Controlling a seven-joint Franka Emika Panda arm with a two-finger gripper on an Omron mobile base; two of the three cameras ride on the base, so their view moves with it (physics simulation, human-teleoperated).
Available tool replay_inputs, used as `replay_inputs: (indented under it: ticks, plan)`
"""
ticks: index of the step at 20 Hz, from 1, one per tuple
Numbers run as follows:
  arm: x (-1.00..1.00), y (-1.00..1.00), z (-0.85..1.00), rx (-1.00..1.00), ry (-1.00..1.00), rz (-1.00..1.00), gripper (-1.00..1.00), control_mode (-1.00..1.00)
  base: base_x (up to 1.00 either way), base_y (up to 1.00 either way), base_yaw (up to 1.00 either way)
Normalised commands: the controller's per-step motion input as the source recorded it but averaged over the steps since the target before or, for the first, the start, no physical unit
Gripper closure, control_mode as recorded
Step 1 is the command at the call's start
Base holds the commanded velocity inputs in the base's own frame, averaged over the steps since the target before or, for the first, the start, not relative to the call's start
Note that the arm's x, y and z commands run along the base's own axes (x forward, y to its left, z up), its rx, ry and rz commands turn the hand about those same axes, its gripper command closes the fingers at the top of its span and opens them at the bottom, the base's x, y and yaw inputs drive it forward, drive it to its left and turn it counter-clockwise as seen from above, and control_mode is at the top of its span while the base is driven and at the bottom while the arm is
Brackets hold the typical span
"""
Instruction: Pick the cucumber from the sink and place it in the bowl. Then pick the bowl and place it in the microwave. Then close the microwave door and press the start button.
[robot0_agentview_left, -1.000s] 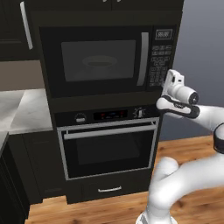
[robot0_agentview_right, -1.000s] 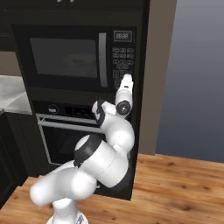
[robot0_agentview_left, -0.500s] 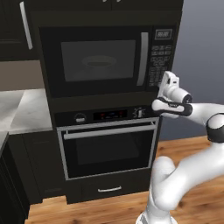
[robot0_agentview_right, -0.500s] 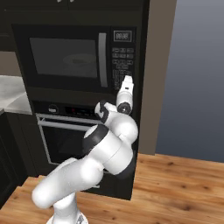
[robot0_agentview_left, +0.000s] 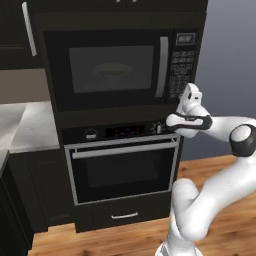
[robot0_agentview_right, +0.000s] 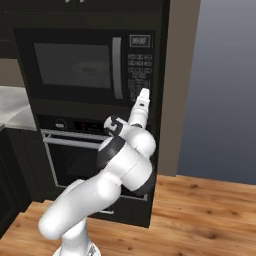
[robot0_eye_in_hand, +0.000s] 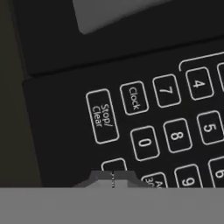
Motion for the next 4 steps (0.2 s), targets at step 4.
replay_inputs:
  ticks: [4]
  plan:
    - [0.14,-0.33,0.00,0.11,0.00,0.00,1.00,-1.00,0.00,0.00,0.00]
